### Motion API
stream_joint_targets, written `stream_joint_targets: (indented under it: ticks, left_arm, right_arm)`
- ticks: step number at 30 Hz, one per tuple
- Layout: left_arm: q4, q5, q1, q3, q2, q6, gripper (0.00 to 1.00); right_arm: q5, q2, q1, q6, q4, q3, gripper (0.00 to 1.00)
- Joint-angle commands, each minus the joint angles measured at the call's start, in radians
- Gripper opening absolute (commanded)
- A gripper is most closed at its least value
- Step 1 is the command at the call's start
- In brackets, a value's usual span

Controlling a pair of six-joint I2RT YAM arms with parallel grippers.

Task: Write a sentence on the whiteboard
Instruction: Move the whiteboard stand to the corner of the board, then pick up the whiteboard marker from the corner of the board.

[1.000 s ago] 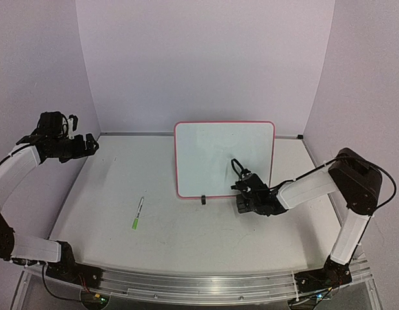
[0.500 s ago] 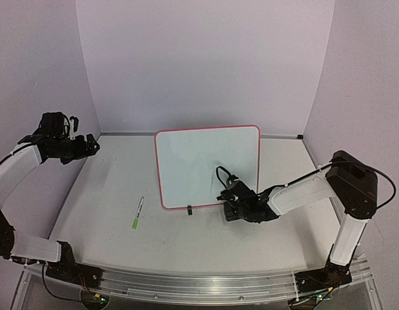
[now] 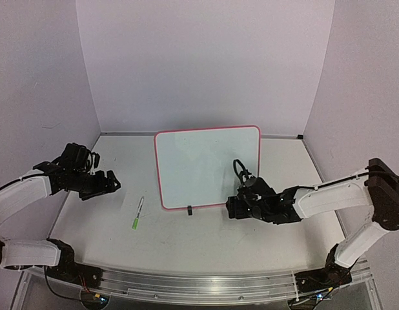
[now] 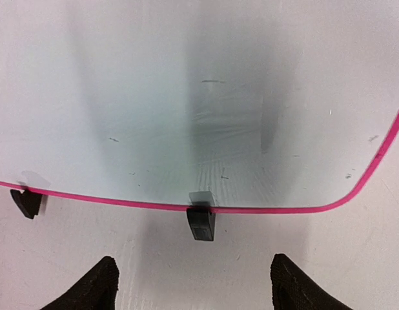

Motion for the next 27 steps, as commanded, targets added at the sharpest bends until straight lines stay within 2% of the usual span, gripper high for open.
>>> stream_joint_targets:
  ticks: [1,6,13,16,23,27]
  left_arm:
    - [-0.005,-0.012,-0.079,-0.059,-0.022,-0.081,0.93]
    - [0.016,-0.001,-0.198,-0.102,0.058,-0.124,0.86]
    - [0.068,-0.052,-0.345,-0.082,0.203,-0.172,0.63]
    - [0.058,-0.09,-0.389,-0.044,0.263,-0.17,0.58]
    - [0.03,-0.159,-0.444,0.016,0.363,-0.173,0.47]
    - [0.034,-0.17,-0.447,0.021,0.381,-0.171,0.37]
  right_arm:
    - [-0.003,-0.125,0.005,0.01,-0.042,-0.056,0.84]
    - [-0.007,-0.202,-0.017,-0.009,-0.094,-0.066,0.91]
    - [-0.048,-0.231,-0.077,0.002,-0.105,-0.068,0.91]
    - [-0.051,-0.234,-0.079,0.015,-0.105,-0.072,0.91]
    - [-0.04,-0.234,-0.08,0.035,-0.105,-0.087,0.91]
    - [-0.034,-0.239,-0.08,0.035,-0.105,-0.093,0.92]
